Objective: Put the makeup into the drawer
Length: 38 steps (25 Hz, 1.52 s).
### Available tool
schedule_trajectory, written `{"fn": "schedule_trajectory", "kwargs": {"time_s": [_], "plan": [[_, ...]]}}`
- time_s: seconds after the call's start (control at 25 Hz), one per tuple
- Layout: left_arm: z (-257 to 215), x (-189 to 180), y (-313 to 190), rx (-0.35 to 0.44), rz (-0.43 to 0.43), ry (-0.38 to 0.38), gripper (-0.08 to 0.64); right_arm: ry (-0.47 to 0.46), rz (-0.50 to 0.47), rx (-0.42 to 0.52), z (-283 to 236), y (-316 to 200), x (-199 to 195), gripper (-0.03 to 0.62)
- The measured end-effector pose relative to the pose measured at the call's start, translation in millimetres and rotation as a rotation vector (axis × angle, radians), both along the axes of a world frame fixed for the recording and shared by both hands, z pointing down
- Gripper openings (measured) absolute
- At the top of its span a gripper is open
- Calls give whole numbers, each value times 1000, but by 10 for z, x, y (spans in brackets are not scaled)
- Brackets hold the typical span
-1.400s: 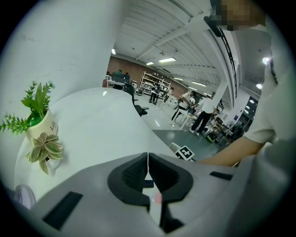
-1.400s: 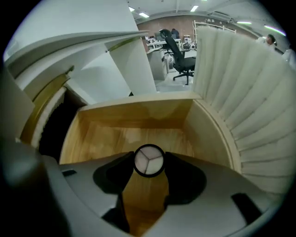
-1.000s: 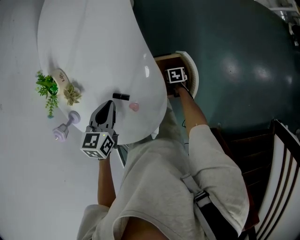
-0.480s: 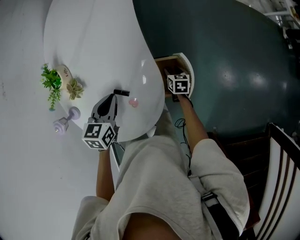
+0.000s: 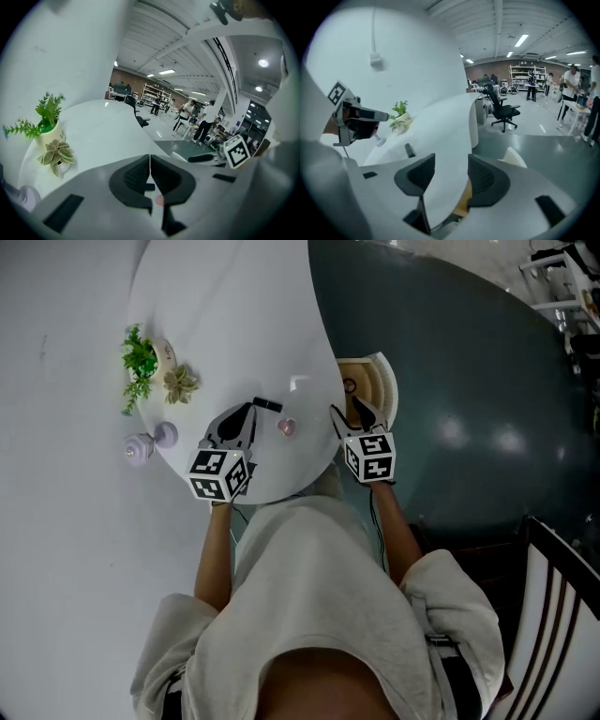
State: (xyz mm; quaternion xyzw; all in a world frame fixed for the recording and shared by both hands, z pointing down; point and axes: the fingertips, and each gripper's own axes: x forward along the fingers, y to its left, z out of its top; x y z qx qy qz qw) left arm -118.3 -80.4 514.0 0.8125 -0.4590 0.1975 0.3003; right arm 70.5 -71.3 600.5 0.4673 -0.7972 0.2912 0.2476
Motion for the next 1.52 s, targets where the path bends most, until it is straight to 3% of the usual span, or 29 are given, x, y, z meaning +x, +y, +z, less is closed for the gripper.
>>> {"fn": "schedule_trajectory", "kwargs": {"time_s": [0.28,0.48,0.76,0.96,1.12,1.32,1.52], "plan": [[1,-235,204,0,-51,18,14,15,-171,-12,-164,308,-638,230],[-39,-469,358,11,-104,15,14,27,-297,-73,39,406,-1051,267],[-69,-837,595,11,-196,15,14,113,-427,-144,396,581,-1439,287],[-74,-975,676,11,-226,12,14,231,-420,-128,518,629,-1451,235],[-68,-990,680,10,-220,12,14,259,-403,-127,516,612,-1461,230],[-57,-845,621,10,-170,16,14,215,-388,-134,506,626,-1435,229],[-58,-633,520,16,-103,24,14,161,-314,-94,344,572,-1278,229]]}}
